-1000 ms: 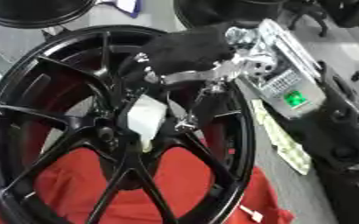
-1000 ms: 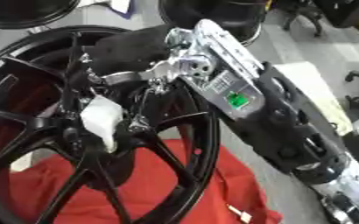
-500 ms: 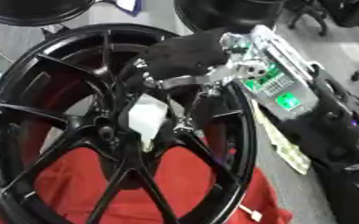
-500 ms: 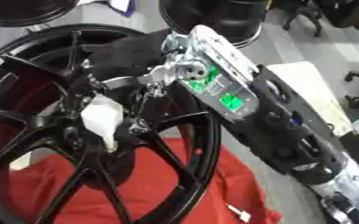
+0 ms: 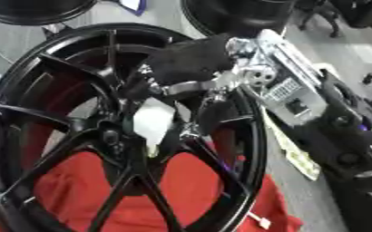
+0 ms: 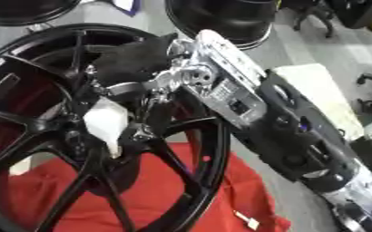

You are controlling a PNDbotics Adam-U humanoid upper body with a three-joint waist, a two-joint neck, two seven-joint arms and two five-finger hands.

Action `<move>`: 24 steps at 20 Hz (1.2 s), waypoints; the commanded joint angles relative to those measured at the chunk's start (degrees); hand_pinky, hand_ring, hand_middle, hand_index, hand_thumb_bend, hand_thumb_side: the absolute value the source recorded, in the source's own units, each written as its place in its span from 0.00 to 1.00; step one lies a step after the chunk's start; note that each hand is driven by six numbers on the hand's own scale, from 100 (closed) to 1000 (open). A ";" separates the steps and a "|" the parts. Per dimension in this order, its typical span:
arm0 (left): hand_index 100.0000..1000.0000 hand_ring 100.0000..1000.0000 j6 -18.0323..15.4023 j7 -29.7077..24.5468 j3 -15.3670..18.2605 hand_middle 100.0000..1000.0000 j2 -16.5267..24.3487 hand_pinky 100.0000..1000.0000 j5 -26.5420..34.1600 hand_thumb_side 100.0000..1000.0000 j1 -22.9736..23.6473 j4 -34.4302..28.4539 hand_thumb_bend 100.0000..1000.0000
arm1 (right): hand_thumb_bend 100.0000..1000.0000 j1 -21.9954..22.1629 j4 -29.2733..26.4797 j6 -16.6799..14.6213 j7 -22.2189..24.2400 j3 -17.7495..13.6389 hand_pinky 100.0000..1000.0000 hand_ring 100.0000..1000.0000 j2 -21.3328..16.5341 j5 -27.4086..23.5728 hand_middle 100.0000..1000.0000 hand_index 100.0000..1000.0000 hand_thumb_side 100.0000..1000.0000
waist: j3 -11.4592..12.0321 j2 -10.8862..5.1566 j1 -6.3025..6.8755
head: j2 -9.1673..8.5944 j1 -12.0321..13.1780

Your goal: Pull the pin out of the wheel hub.

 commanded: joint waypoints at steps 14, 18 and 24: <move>0.63 0.57 0.46 -0.66 0.17 0.50 0.16 0.72 -0.62 0.79 -0.25 -0.45 0.00 | 0.24 -0.47 -1.50 -1.65 3.32 -0.97 0.80 0.77 -0.79 -1.58 0.47 0.63 0.00 | 0.00 -0.72 0.50 | -0.98 -0.40; 0.63 0.57 0.47 -0.77 0.15 0.50 0.14 0.73 -0.66 0.79 -0.23 -0.39 0.00 | 0.22 -0.48 -1.79 -1.11 3.32 -1.23 0.80 0.75 -0.81 -1.93 0.44 0.60 0.00 | 0.01 -0.69 0.50 | -0.95 -0.43; 0.63 0.58 0.52 -1.09 0.13 0.50 0.13 0.73 -0.71 0.79 -0.18 -0.32 0.00 | 0.17 -0.61 -2.54 0.35 3.32 -1.98 0.78 0.73 -0.93 -2.86 0.40 0.56 0.00 | -0.02 -0.83 0.51 | -1.01 -0.58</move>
